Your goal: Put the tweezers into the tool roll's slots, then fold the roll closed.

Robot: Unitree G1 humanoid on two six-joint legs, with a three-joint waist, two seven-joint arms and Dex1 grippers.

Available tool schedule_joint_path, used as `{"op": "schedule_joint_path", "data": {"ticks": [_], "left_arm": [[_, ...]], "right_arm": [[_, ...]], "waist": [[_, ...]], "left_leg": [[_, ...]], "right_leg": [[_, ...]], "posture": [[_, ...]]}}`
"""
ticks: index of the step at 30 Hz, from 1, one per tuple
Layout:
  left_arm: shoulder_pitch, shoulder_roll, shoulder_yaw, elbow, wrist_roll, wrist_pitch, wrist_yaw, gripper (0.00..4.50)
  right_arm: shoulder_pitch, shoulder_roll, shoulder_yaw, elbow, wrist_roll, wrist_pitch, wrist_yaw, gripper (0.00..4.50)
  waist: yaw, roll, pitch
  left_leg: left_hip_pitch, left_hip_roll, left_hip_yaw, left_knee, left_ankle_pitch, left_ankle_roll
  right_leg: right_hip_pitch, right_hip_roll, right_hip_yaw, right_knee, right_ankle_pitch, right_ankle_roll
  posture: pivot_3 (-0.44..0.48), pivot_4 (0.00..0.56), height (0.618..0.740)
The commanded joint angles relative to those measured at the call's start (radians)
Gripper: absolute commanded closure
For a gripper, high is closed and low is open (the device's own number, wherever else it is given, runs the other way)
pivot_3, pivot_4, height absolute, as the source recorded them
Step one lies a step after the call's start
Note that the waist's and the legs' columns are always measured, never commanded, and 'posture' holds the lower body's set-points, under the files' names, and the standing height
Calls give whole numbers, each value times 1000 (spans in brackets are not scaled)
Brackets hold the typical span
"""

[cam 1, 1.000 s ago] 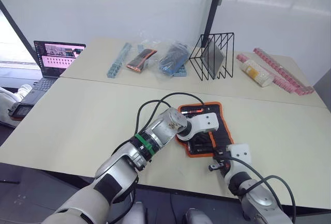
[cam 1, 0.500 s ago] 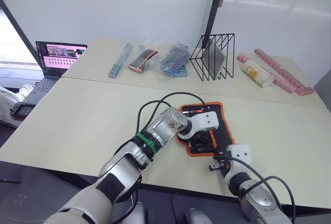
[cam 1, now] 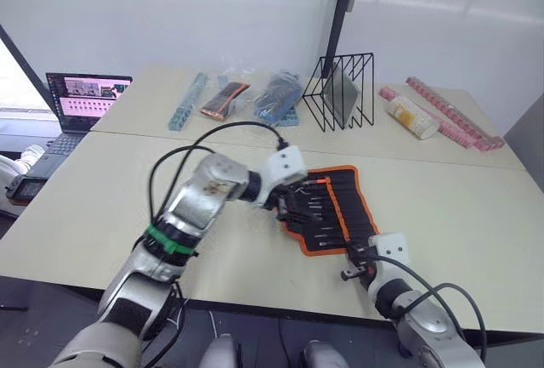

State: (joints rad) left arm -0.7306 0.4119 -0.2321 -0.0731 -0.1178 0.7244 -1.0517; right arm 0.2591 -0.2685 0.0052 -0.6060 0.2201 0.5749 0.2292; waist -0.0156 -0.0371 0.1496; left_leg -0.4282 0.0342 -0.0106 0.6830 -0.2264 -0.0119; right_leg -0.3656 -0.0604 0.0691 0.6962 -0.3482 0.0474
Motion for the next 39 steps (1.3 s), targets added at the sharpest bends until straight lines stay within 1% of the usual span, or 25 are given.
{"op": "schedule_joint_path", "data": {"ticks": [1, 4, 7, 10, 13, 15, 17, 18, 21, 23, 27, 30, 34, 38, 39], "left_arm": [[119, 66, 171, -101, -71, -62, 38, 25], [257, 120, 299, -144, -103, -123, 79, 25], [357, 160, 400, -167, -150, -143, 95, 0], [519, 215, 582, -150, -212, -185, 78, 0], [671, 252, 714, -135, -238, -270, 63, 0], [748, 269, 782, -113, -252, -310, 54, 0], [802, 282, 820, -96, -262, -341, 50, 0], [823, 289, 833, -89, -265, -355, 51, 0], [897, 297, 909, -57, -288, -387, 47, 0], [921, 294, 935, -51, -303, -400, 57, 0], [936, 283, 932, -51, -312, -425, 84, 0], [946, 272, 919, -68, -317, -429, 108, 0], [947, 250, 892, -95, -332, -420, 145, 0], [940, 223, 839, -135, -312, -470, 182, 0], [938, 222, 821, -144, -312, -481, 176, 0]], "right_arm": [[-8, -32, -64, -64, 46, -14, 45, 4500], [-34, -75, -125, -69, 93, -33, 100, 4500], [-61, -113, -194, -50, 139, -43, 146, 3729], [-81, -182, -287, 35, 172, -88, 230, 2657], [-86, -240, -365, 164, 196, -165, 319, 1622], [-85, -274, -410, 263, 199, -225, 376, 993], [-88, -297, -441, 341, 203, -274, 419, 245], [-89, -305, -453, 373, 206, -294, 437, 41], [-94, -325, -489, 506, 203, -368, 484, 41], [-101, -334, -496, 570, 199, -406, 507, 41], [-122, -345, -488, 641, 194, -454, 531, 41], [-139, -339, -465, 647, 184, -467, 528, 41], [-122, -319, -445, 559, 192, -438, 500, 41], [-73, -282, -397, 380, 197, -379, 445, 41], [-61, -266, -369, 304, 205, -347, 420, 41]], "waist": [[0, 1, 1], [-1, 3, 2], [4, 4, 3], [1, 4, 4], [-3, 4, 4], [1, 5, 5], [4, 5, 5], [6, 6, 6], [5, 6, 6], [1, 6, 6], [0, 7, 6], [-1, 7, 6], [-1, 7, 6], [-1, 7, 6], [0, 7, 6]], "left_leg": [[-2, 0, -1, 0, 0, 0], [-2, 0, -1, -1, 0, 0], [-3, 0, -2, 0, 0, 0], [-2, 0, -2, 0, 0, 0], [-1, 0, -2, -2, 0, 0], [-1, 0, -2, -2, 0, 0], [-1, 0, -2, -2, 0, 0], [0, 0, -2, -2, 0, 0], [2, 1, 1, -2, 0, -1], [3, 2, 3, -2, 0, -1], [3, 3, 8, -3, 0, -1], [4, 5, 10, -2, 0, -1], [4, 7, 10, -3, 0, -1], [3, 8, 10, -3, 0, -1], [3, 8, 10, -3, 0, -1]], "right_leg": [[-2, 0, 0, 2, 0, 0], [-4, -1, 0, 4, 0, 0], [-4, 0, -1, 4, 0, -1], [-3, -1, -1, 3, 0, -1], [-4, -1, 0, 3, 0, -1], [-4, -1, 0, 3, 0, -1], [-3, -1, -1, 3, 0, -2], [-3, -2, -1, 3, 0, -2], [0, -2, 0, 1, 0, -2], [0, -2, 0, 0, 0, -2], [0, -1, 0, 0, 0, -3], [-1, -1, 0, 0, 0, -3], [-1, -1, 1, 0, 0, -3], [-2, 0, 1, 0, 0, -3], [-2, 0, 1, 0, 0, -3]], "posture": [[0, 150, 684], [0, 150, 684], [0, 150, 684], [0, 150, 684], [0, 150, 684], [0, 150, 684], [0, 150, 684], [0, 150, 684], [0, 150, 684], [0, 150, 684], [0, 150, 684], [0, 150, 684], [0, 150, 684], [0, 150, 684], [0, 150, 684]]}}
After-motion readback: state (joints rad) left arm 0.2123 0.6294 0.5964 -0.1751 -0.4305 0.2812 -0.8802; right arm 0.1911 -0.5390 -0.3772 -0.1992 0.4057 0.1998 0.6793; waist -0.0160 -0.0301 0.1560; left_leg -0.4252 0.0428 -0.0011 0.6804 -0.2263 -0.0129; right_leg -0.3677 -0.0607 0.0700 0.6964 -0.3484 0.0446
